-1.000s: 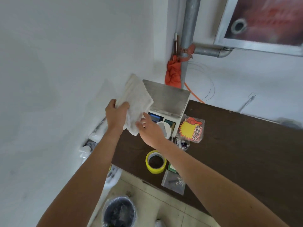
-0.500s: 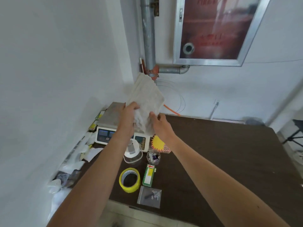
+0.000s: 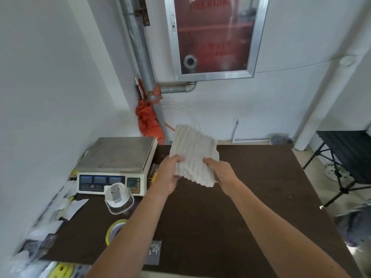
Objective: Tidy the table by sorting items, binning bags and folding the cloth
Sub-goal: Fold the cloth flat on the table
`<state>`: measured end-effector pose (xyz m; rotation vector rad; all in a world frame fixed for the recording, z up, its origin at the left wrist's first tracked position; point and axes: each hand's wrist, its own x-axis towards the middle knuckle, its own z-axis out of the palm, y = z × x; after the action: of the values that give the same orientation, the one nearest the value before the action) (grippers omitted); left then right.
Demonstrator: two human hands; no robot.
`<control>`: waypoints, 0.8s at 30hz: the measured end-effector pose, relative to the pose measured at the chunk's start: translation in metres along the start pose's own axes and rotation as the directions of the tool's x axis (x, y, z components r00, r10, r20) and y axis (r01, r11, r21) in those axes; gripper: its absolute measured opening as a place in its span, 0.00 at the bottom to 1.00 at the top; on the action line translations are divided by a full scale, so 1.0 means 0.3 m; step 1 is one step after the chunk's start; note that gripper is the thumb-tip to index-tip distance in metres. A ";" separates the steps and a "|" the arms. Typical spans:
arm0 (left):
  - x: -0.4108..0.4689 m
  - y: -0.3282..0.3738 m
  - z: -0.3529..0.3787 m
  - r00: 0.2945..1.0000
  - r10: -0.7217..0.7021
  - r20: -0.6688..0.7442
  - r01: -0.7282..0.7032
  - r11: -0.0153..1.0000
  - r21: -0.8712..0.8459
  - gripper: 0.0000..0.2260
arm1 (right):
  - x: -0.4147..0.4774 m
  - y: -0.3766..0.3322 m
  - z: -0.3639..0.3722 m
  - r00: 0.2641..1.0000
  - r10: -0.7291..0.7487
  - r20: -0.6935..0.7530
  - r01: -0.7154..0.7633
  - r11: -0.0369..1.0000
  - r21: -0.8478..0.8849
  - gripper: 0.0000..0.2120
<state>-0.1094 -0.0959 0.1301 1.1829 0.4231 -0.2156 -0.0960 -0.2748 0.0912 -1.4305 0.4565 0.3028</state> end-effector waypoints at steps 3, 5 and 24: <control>0.012 -0.130 0.039 0.999 0.000 -0.053 0.014 0.966 0.258 0.18 | 0.004 0.071 -0.126 0.998 0.005 -0.067 -0.009 0.998 -0.063 0.30; 0.019 -0.215 0.055 0.997 -0.004 -0.071 0.034 0.899 0.436 0.19 | 0.003 0.120 -0.193 0.996 0.001 -0.091 -0.012 0.993 -0.119 0.33; -0.041 -0.644 0.142 0.995 0.095 0.020 -0.036 0.175 0.984 0.29 | 0.042 0.388 -0.422 0.966 -0.237 0.108 0.206 0.444 -0.872 0.28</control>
<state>-0.1850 -0.2075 -0.0152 2.5683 0.2204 -0.4243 -0.1545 -0.3866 -0.0265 -2.5188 0.0846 0.3145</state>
